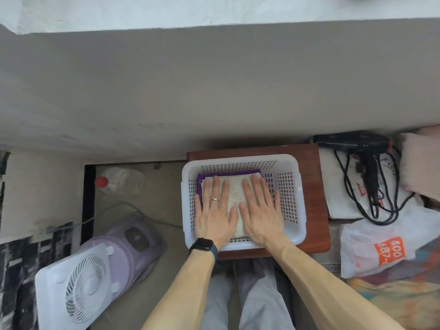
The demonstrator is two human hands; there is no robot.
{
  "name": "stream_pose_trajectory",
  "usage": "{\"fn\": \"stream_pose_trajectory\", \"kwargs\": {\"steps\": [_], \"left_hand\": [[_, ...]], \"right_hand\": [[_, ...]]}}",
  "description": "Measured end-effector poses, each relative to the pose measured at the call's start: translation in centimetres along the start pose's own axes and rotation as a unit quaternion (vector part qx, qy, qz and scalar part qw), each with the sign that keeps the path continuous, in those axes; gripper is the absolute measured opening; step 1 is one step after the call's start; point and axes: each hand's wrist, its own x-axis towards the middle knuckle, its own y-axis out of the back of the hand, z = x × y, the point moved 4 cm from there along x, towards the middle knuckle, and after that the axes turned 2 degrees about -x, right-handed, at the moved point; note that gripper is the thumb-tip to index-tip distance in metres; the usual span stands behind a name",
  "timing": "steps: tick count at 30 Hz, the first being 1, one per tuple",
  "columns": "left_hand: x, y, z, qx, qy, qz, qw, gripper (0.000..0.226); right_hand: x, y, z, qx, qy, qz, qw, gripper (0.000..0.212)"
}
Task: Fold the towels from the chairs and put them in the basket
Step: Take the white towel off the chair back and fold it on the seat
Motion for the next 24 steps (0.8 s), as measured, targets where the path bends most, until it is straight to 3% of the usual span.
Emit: {"fn": "stream_pose_trajectory", "kwargs": {"steps": [8, 19, 24], "left_hand": [[1.7, -0.9, -0.9, -0.014, 0.004, -0.025, 1.000, 0.074], [2.5, -1.9, -1.3, -0.014, -0.015, 0.002, 1.000, 0.074], [2.4, -0.5, -0.6, -0.003, 0.000, -0.045, 0.999, 0.070]], "right_hand": [[1.6, -1.8, 0.4, 0.064, -0.005, -0.038, 0.997, 0.065], [2.1, -2.3, 0.1, 0.045, -0.058, -0.052, 0.996, 0.064], [1.9, -0.8, -0.6, 0.027, -0.065, -0.099, 0.993, 0.063]]}}
